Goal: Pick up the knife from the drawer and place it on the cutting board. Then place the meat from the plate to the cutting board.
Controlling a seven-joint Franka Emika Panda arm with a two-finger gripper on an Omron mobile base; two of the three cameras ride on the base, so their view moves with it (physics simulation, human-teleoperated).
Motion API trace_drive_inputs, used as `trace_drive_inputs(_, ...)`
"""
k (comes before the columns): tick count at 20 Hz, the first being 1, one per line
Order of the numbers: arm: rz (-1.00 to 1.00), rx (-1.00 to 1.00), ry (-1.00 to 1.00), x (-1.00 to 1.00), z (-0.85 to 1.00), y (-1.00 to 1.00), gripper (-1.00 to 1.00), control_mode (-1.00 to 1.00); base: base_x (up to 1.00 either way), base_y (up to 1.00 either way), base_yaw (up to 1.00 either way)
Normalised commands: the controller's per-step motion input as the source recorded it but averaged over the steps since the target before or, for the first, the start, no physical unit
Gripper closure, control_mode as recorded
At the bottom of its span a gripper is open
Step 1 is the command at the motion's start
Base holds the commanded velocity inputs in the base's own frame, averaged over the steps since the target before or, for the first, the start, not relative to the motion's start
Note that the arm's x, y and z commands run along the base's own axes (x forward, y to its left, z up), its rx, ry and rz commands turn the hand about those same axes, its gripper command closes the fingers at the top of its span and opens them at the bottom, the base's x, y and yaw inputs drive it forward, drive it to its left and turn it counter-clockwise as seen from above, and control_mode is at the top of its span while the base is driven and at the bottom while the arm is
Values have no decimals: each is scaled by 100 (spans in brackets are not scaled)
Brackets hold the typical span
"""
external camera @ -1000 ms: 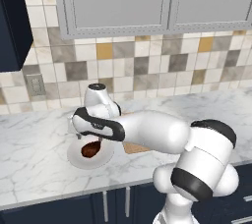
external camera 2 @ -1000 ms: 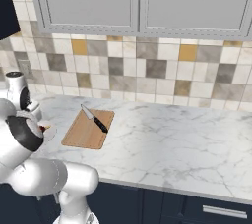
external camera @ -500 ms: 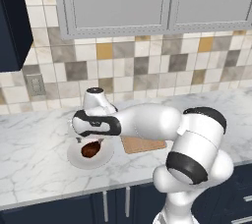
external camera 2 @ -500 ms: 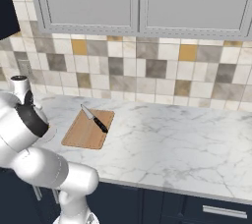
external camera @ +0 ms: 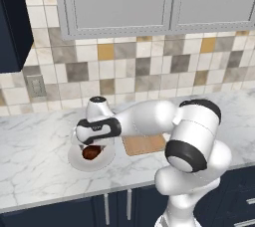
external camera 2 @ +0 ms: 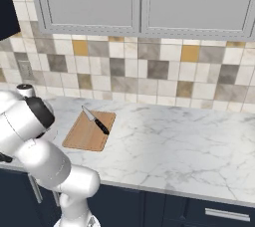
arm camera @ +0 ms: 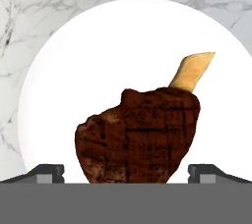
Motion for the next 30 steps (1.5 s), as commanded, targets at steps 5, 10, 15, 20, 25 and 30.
trace_drive_inputs(5, 2, 0, 0, 16, -21, 0, -100, -100, 0, 0, 0)
trace_drive_inputs(10, 3, 0, 0, 16, -27, 0, -100, -100, 0, 0, 0)
trace_drive_inputs(15, 1, 0, 1, 10, -7, 0, -100, -100, 0, 0, 0)
trace_drive_inputs(20, 5, 0, -1, -1, 0, -29, -100, -100, 0, 0, 0)
trace_drive_inputs(25, 0, 0, 0, 0, 0, -1, -100, -100, 0, 0, 0)
trace_drive_inputs(30, 1, -3, -1, 3, -21, 0, -100, -100, 0, 0, 0)
